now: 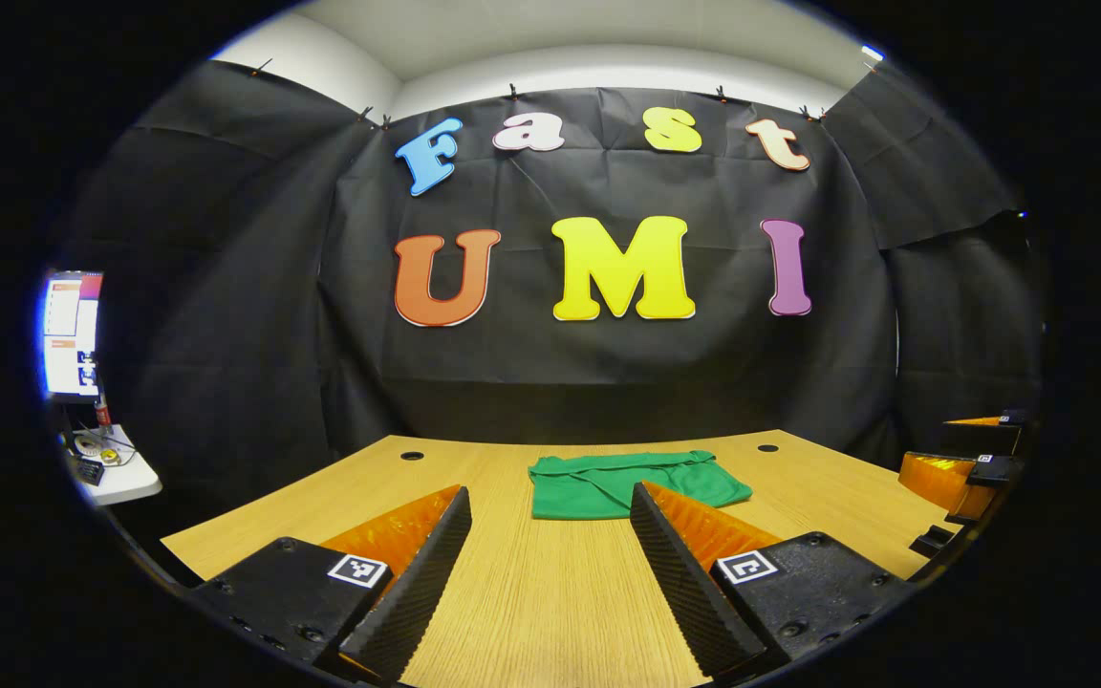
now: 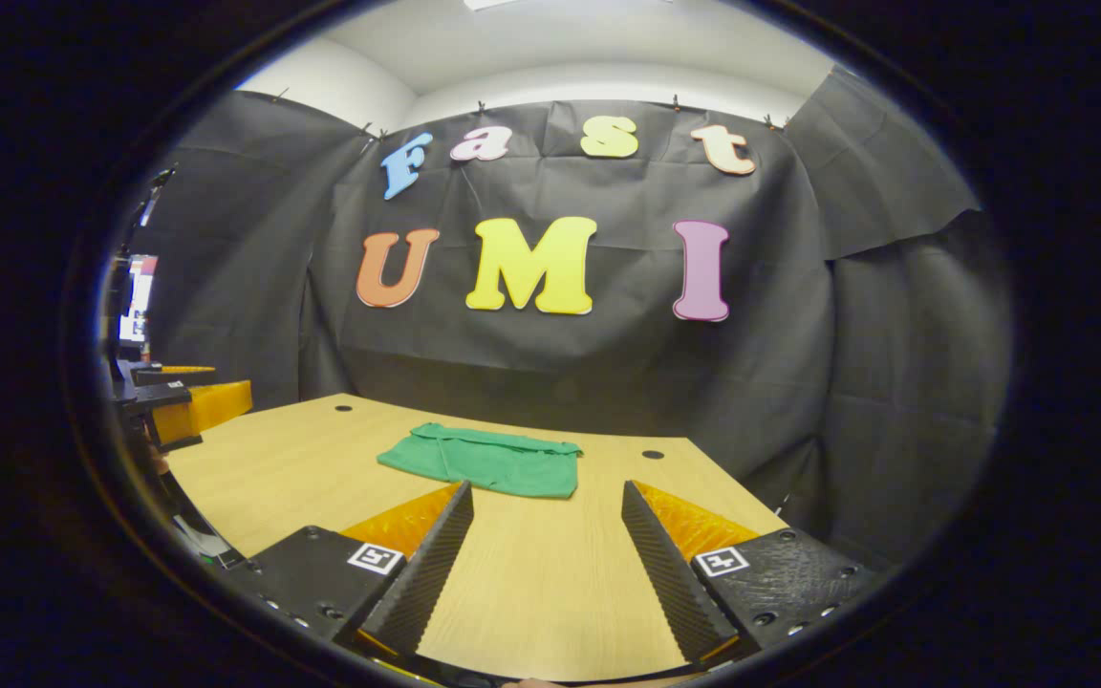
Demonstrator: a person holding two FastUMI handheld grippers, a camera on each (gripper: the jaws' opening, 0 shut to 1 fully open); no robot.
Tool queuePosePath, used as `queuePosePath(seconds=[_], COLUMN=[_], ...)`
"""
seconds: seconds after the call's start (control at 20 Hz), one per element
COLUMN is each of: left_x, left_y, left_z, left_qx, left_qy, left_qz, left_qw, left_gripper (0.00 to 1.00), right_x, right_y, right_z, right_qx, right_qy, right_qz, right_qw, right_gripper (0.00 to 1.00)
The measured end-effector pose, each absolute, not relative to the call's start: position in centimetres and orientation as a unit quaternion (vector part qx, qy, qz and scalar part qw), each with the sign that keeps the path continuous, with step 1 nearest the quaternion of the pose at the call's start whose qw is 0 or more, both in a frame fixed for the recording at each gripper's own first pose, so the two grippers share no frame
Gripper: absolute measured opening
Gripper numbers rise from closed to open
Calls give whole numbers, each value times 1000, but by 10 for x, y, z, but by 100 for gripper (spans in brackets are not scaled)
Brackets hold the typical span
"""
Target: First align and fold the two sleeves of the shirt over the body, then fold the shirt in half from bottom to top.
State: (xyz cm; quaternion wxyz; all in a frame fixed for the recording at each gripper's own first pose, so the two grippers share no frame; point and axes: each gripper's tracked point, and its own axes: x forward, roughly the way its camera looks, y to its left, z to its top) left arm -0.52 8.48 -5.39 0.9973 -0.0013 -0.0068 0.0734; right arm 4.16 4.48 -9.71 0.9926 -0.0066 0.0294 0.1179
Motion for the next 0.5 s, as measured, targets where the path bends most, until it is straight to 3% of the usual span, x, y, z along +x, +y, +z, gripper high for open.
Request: queuePosePath(seconds=[0.5], left_x=[0], left_y=[81], left_z=[-71], left_qx=[-8], left_qy=[18], left_qz=[63], left_qw=[998], left_gripper=[100], right_x=[43], right_y=[37], right_z=[-115], right_qx=[-17], right_qy=[47], right_qz=[112], right_qw=[992], right_gripper=[95])
